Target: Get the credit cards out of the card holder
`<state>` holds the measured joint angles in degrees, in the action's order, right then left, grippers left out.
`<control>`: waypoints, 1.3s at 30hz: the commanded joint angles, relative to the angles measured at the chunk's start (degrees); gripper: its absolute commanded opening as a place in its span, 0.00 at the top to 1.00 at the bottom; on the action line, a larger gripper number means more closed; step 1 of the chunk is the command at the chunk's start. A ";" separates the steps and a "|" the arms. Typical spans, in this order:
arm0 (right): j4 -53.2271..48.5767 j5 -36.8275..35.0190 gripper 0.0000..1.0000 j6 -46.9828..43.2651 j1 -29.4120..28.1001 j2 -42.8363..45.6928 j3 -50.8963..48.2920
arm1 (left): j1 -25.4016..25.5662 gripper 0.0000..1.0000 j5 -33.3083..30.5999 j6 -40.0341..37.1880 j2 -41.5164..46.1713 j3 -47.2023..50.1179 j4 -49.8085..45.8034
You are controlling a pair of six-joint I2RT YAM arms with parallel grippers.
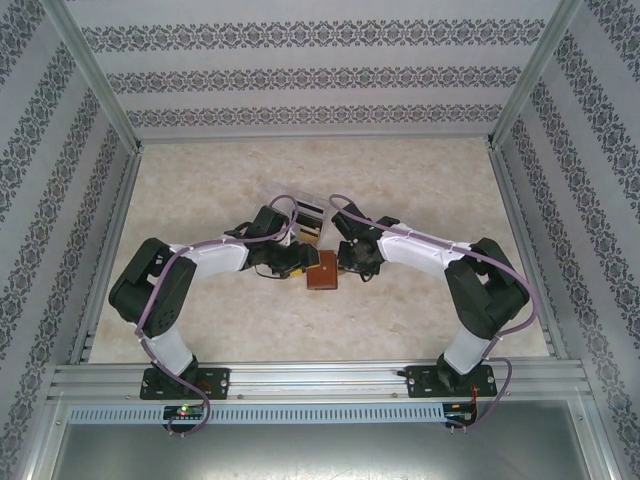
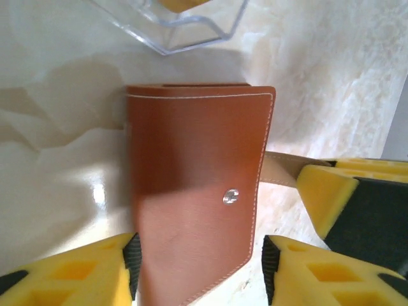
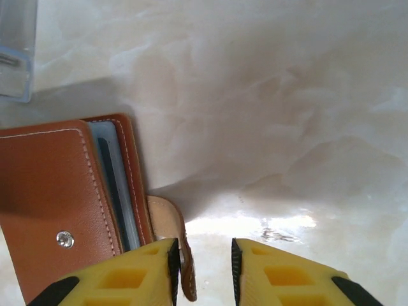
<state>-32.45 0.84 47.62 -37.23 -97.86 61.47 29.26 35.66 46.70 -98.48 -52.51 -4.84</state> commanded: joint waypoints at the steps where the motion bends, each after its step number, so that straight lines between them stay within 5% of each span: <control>1: 0.76 2.08 0.70 -1.15 0.54 -1.56 1.29 | -0.49 0.33 -2.29 -3.07 3.41 -3.34 -6.25; 11: 1.82 1.75 0.79 -2.84 0.07 -1.07 1.06 | -3.30 0.09 -13.49 -8.55 9.46 -5.86 -16.73; 19: 0.53 -2.69 0.91 -6.64 -2.08 3.47 2.82 | -8.48 0.01 -16.21 -9.75 13.96 -4.52 -17.19; 28: 4.48 4.53 0.91 -11.84 -4.39 9.01 4.64 | -10.70 0.01 -24.01 -9.65 19.99 -1.29 -13.09; 39: 3.55 3.88 0.91 -10.91 -4.98 5.84 6.69 | -10.88 0.00 -22.09 -10.09 20.32 -0.85 -12.04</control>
<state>-28.01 5.61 37.08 -41.89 -91.15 67.13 19.00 13.41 37.67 -79.00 -54.06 -18.70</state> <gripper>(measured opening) 0.097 0.994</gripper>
